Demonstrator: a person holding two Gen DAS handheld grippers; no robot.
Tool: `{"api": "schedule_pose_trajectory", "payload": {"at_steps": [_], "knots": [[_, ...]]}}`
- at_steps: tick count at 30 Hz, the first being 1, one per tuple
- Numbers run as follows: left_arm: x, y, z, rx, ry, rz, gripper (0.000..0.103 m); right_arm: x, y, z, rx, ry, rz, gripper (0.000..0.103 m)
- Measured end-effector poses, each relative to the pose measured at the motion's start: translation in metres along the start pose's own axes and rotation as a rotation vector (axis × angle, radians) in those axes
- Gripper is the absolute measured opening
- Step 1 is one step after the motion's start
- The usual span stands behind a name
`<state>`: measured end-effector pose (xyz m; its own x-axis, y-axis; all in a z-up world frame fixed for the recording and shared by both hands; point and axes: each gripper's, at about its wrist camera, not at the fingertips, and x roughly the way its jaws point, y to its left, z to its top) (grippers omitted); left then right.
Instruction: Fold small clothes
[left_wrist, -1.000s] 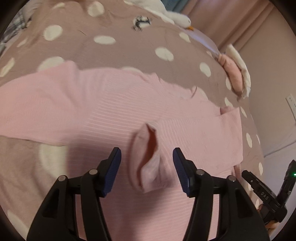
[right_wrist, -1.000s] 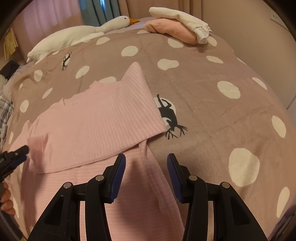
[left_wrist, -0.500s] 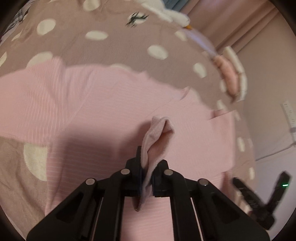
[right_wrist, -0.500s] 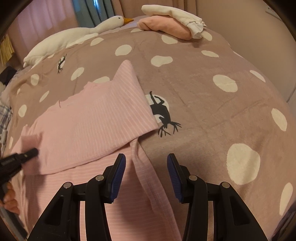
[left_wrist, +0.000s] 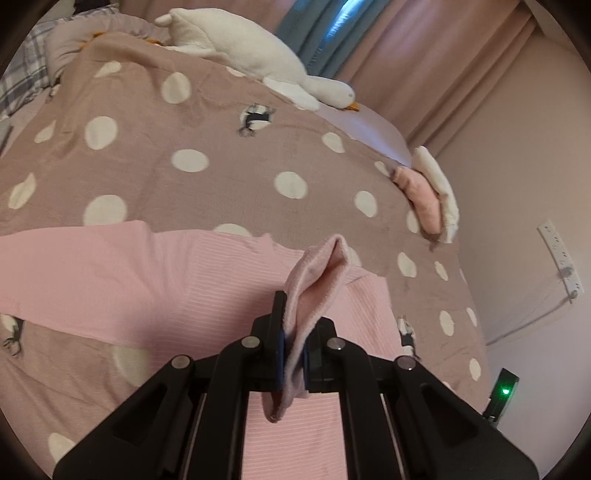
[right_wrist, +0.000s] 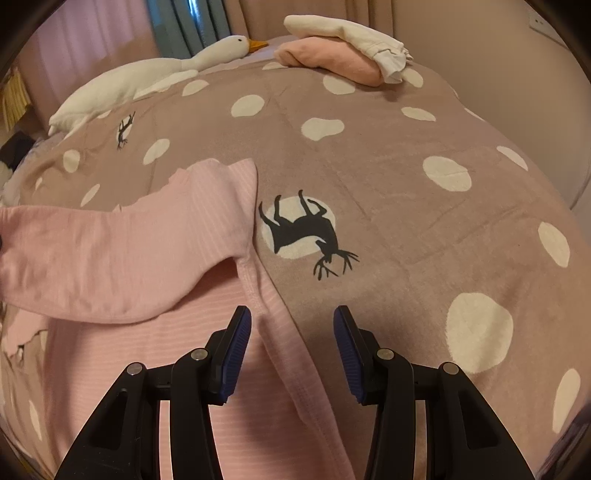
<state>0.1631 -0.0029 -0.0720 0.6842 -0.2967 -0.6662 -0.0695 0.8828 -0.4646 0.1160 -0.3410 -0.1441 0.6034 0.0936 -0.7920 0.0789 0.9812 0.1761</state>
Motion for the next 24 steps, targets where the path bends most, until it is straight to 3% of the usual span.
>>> {"api": "schedule_pose_trajectory", "payload": {"at_steps": [12, 24], "knots": [[-0.004, 0.041, -0.005, -0.056, 0.013, 0.069, 0.006, 0.001, 0.009, -0.001, -0.015, 0.005, 0.015, 0.046], [0.023, 0.081, -0.027, -0.095, 0.085, 0.172, 0.006, -0.002, 0.012, -0.001, -0.027, -0.005, 0.004, 0.046]]}}
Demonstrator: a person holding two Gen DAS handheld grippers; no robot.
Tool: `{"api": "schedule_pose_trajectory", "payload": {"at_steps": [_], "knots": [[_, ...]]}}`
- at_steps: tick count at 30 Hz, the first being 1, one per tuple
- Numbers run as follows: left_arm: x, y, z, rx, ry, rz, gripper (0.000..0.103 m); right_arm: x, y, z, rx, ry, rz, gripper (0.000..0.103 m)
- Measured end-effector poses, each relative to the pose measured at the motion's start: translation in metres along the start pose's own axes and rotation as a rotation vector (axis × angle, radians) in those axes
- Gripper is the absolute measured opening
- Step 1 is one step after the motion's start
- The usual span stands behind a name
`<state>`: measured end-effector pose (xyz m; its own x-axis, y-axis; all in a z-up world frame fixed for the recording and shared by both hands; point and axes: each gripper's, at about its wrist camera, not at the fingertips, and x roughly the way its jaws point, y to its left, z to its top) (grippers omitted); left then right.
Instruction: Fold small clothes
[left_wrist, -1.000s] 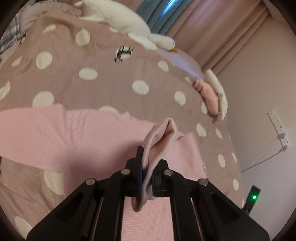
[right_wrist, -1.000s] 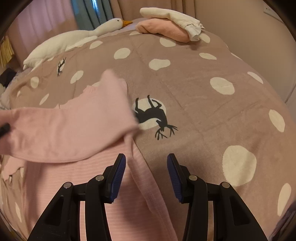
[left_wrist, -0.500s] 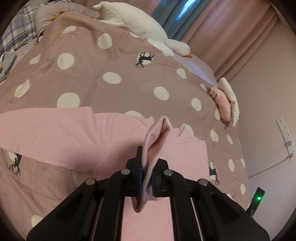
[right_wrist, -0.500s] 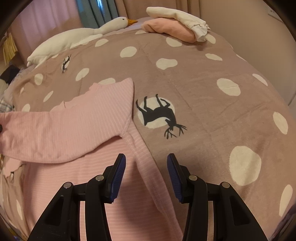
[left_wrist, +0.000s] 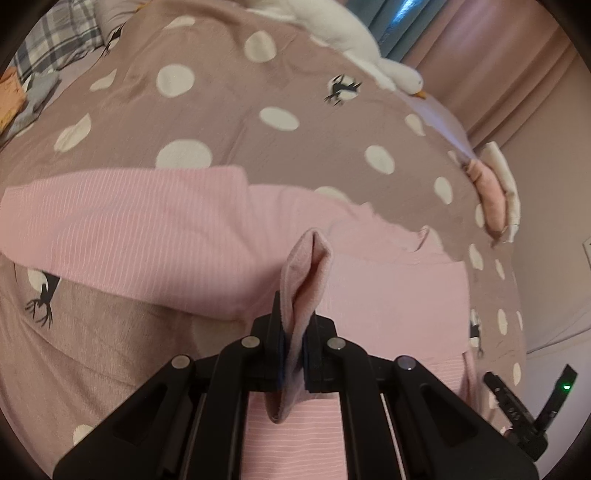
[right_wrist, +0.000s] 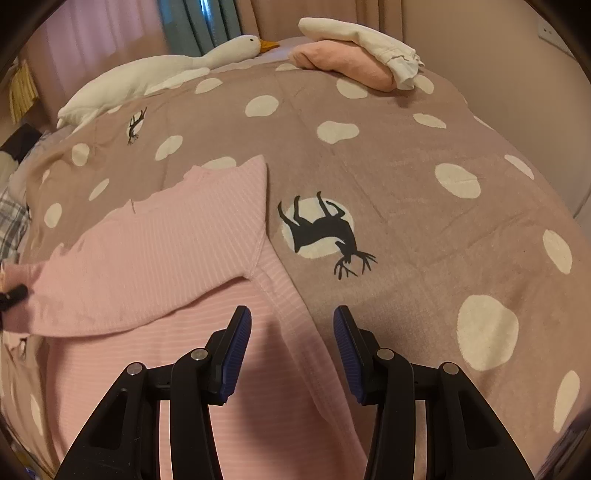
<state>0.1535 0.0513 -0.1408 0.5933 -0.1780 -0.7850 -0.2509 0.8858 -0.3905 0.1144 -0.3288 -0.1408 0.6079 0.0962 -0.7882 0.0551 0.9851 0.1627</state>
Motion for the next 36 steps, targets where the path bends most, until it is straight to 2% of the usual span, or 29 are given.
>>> {"api": "schedule_pose_trajectory", "payload": {"at_steps": [10, 24, 27, 30, 34, 36], "knots": [[0.040, 0.025, -0.019, -0.022, 0.087, 0.080, 0.008, -0.003, 0.005, 0.000, -0.019, -0.012, -0.007, 0.046], [0.030, 0.027, -0.022, -0.002, 0.065, 0.130, 0.021, -0.014, 0.017, 0.002, -0.054, -0.037, -0.021, 0.046], [0.012, 0.030, -0.020, -0.009, 0.015, 0.132, 0.024, -0.021, 0.023, 0.003, -0.071, -0.058, -0.025, 0.046], [-0.010, 0.038, -0.014, -0.026, -0.034, 0.123, 0.037, -0.029, 0.030, 0.004, -0.082, -0.078, -0.029, 0.046], [-0.042, 0.051, -0.006, -0.053, -0.118, 0.149, 0.064, -0.039, 0.042, 0.007, -0.103, -0.101, -0.015, 0.046], [-0.057, 0.060, -0.002, -0.071, -0.161, 0.161, 0.071, -0.045, 0.050, 0.008, -0.118, -0.115, -0.004, 0.046]]}}
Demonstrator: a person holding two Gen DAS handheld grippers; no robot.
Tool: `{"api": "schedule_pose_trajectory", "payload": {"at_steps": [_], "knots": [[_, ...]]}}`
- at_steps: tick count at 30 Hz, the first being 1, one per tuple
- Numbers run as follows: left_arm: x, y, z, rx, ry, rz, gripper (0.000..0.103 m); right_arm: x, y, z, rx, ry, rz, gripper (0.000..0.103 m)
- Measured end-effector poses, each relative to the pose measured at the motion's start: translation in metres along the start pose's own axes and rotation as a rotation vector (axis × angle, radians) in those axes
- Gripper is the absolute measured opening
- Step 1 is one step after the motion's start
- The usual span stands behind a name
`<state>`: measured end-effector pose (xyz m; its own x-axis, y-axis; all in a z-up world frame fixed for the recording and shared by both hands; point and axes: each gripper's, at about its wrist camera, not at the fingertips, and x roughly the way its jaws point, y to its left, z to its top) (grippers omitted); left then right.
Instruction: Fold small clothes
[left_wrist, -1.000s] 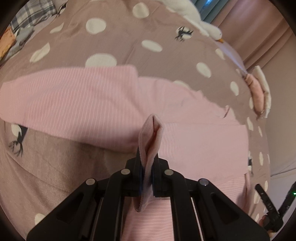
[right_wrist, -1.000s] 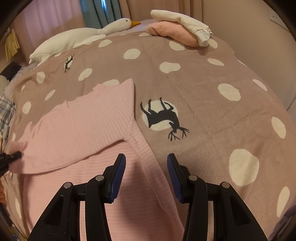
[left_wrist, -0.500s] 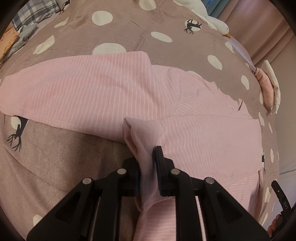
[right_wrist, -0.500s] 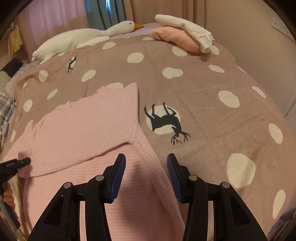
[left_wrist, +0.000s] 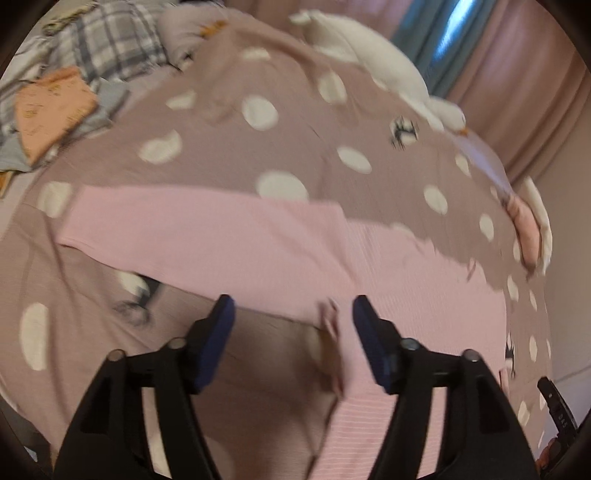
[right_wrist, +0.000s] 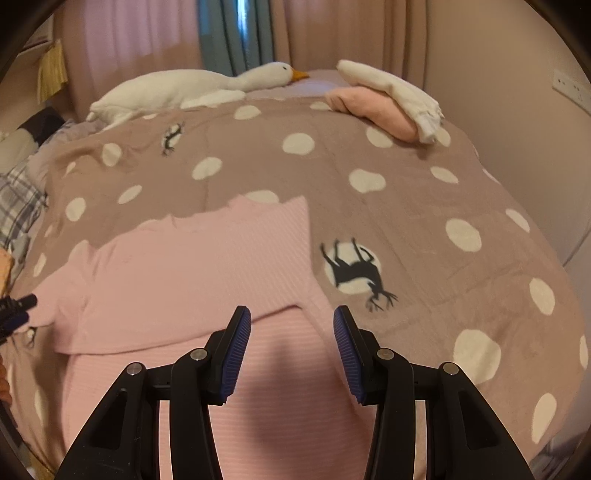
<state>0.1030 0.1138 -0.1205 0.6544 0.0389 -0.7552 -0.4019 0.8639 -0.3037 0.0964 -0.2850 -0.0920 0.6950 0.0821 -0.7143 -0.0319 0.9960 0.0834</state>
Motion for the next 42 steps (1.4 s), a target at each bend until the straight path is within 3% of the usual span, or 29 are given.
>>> {"api": "schedule_pose_trajectory", "payload": {"at_steps": [2, 5, 7, 9, 12, 18, 25, 30, 35, 40, 41, 42], "knots": [[-0.010, 0.014, 0.007, -0.038, -0.039, 0.016, 0.084, -0.005, 0.007, 0.003, -0.012, -0.013, 0.008, 0.046], [-0.020, 0.039, 0.014, -0.094, -0.079, 0.053, 0.089, -0.014, 0.022, 0.007, -0.031, -0.035, 0.031, 0.053], [-0.022, 0.060, 0.018, -0.138, -0.088, 0.084, 0.091, -0.021, 0.035, 0.009, -0.042, -0.056, 0.052, 0.065], [-0.023, 0.078, 0.021, -0.178, -0.091, 0.109, 0.091, -0.026, 0.046, 0.012, -0.056, -0.070, 0.067, 0.067], [-0.024, 0.104, 0.024, -0.238, -0.096, 0.140, 0.092, -0.031, 0.065, 0.015, -0.082, -0.090, 0.089, 0.078], [-0.017, 0.146, 0.025, -0.334, -0.086, 0.180, 0.095, -0.035, 0.108, 0.020, -0.146, -0.117, 0.130, 0.084], [-0.001, 0.164, 0.016, -0.362, -0.059, 0.176, 0.095, -0.032, 0.144, 0.020, -0.189, -0.114, 0.188, 0.085], [0.015, 0.174, 0.012, -0.383, -0.041, 0.167, 0.092, -0.030, 0.153, 0.018, -0.205, -0.121, 0.174, 0.085], [0.034, 0.188, 0.010, -0.439, -0.014, 0.151, 0.082, -0.026, 0.153, 0.018, -0.183, -0.098, 0.169, 0.085], [0.037, 0.196, 0.011, -0.477, -0.067, 0.146, 0.080, -0.022, 0.150, 0.018, -0.168, -0.093, 0.145, 0.085], [0.037, 0.197, 0.012, -0.486, -0.077, 0.143, 0.077, -0.021, 0.150, 0.018, -0.165, -0.090, 0.140, 0.085], [0.037, 0.199, 0.013, -0.492, -0.088, 0.141, 0.067, -0.021, 0.149, 0.017, -0.164, -0.087, 0.139, 0.085]]}}
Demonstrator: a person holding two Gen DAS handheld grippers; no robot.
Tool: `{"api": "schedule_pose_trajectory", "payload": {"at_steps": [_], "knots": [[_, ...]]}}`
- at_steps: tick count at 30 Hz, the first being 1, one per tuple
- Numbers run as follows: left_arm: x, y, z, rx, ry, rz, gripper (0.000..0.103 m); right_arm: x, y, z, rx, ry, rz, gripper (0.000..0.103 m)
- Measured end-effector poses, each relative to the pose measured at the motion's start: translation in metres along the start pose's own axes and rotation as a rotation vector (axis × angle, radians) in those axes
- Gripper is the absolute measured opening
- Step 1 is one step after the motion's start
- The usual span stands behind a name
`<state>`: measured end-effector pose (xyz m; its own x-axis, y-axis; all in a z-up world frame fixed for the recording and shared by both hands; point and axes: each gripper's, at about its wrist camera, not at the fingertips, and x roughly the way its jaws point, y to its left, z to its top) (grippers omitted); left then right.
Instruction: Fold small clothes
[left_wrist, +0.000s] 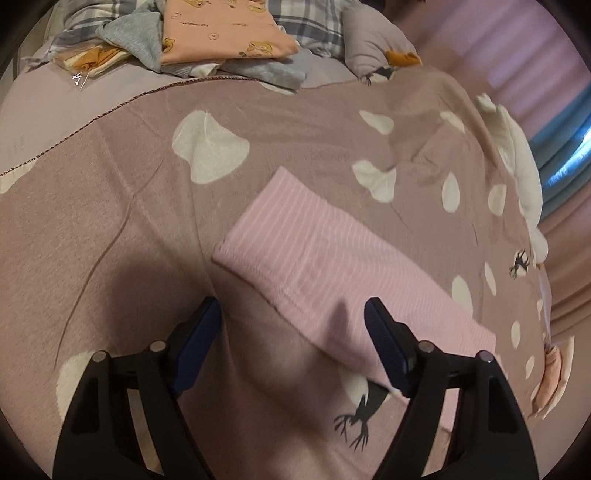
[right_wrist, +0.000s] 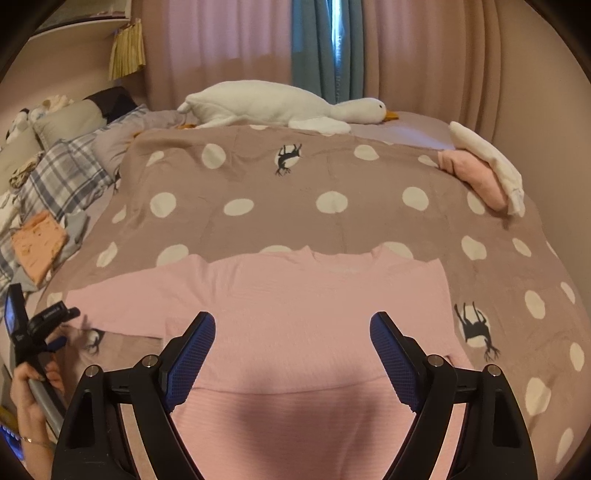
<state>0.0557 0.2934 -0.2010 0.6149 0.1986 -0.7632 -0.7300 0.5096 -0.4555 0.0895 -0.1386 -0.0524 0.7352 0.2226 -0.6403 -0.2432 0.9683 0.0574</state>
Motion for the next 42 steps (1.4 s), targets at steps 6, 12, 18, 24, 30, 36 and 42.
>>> {"api": "schedule_pose_trajectory", "payload": {"at_steps": [6, 12, 18, 24, 30, 36, 42], "knots": [[0.010, 0.014, 0.007, -0.090, -0.023, -0.055, 0.026, 0.000, -0.007, -0.003, 0.020, 0.008, 0.002, 0.085], [0.011, 0.020, 0.011, -0.140, -0.020, -0.113, 0.013, 0.003, -0.015, -0.008, 0.033, 0.028, -0.018, 0.085], [0.001, 0.005, 0.011, -0.109, -0.050, -0.100, 0.010, 0.002, -0.020, -0.011, 0.042, 0.028, -0.029, 0.085], [-0.032, -0.026, 0.017, -0.055, -0.111, -0.147, 0.010, -0.003, -0.033, -0.014, 0.059, 0.014, -0.017, 0.085], [-0.068, -0.079, 0.014, 0.060, -0.159, -0.201, 0.010, -0.003, -0.047, -0.013, 0.077, 0.013, -0.032, 0.085], [-0.093, -0.129, -0.005, 0.188, -0.181, -0.230, 0.010, -0.012, -0.067, -0.019, 0.134, 0.005, -0.034, 0.085], [-0.104, -0.171, -0.029, 0.309, -0.160, -0.249, 0.010, -0.021, -0.082, -0.024, 0.150, 0.000, -0.064, 0.085]]}}
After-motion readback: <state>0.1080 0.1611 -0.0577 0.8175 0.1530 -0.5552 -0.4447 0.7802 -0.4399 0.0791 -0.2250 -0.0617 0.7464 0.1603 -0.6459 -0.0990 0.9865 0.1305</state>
